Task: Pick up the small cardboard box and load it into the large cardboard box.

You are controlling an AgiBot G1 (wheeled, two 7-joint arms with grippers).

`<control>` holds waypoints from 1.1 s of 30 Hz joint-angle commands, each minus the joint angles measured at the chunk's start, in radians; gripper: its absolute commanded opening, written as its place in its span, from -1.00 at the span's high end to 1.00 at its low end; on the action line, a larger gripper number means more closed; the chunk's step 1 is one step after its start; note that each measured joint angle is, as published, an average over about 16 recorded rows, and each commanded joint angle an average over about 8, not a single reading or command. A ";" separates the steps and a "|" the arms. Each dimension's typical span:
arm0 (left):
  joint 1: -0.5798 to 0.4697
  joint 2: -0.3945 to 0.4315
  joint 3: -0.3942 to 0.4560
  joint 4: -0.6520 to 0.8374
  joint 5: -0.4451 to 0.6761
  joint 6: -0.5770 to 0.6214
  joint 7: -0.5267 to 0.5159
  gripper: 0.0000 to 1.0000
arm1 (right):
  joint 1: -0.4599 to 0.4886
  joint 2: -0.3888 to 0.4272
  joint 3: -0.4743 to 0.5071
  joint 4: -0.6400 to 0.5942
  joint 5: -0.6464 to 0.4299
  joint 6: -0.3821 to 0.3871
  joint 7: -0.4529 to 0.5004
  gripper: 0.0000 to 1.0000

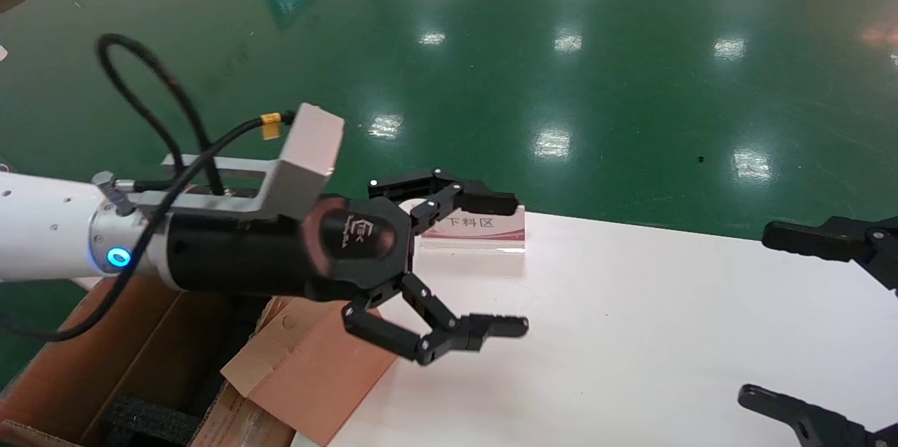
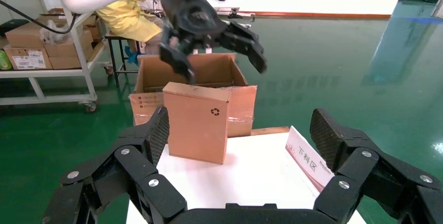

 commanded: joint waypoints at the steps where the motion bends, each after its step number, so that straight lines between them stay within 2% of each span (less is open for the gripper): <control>1: -0.009 -0.013 0.011 -0.012 0.035 -0.023 -0.024 -1.00 | 0.000 0.000 0.000 0.000 0.000 0.000 0.000 -1.00; 8: -0.153 0.005 0.135 -0.041 0.324 -0.043 -0.235 -1.00 | 0.000 0.000 -0.001 0.000 0.000 0.000 0.000 -1.00; 15: -0.310 0.056 0.240 -0.048 0.574 0.014 -0.419 -1.00 | 0.000 0.000 -0.001 0.000 0.001 0.000 -0.001 -1.00; 23: -0.415 0.101 0.331 -0.047 0.741 0.096 -0.596 -1.00 | 0.001 0.001 -0.002 0.000 0.001 0.001 -0.001 -1.00; 33: -0.506 0.130 0.442 -0.049 0.905 0.123 -0.747 -1.00 | 0.001 0.001 -0.003 0.000 0.002 0.001 -0.001 -1.00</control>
